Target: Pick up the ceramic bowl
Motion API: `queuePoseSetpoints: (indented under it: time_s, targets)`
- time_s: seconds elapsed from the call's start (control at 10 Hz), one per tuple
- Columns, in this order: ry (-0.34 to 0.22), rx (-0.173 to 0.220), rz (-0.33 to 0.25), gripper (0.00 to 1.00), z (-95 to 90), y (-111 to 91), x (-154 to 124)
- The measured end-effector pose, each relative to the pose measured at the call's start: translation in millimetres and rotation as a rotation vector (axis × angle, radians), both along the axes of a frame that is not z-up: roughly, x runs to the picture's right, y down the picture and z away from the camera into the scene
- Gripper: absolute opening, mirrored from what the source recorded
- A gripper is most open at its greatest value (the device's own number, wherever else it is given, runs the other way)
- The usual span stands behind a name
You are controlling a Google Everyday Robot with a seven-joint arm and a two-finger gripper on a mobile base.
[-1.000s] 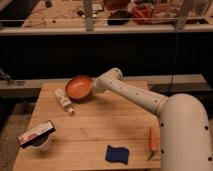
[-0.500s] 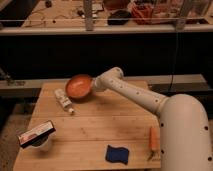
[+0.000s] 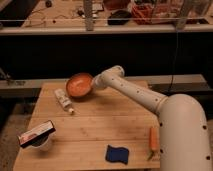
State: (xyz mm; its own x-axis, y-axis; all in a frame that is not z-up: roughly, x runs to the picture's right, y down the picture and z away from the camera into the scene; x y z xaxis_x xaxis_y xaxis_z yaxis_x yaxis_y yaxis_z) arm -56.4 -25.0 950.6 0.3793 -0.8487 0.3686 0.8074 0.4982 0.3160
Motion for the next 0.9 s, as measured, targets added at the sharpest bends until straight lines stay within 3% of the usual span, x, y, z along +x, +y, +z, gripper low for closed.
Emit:
queuePoseSetpoints:
  time_s: [0.9]
  targets:
    - [-0.048, 0.058, -0.072, 0.05, 10.3, -21, 6]
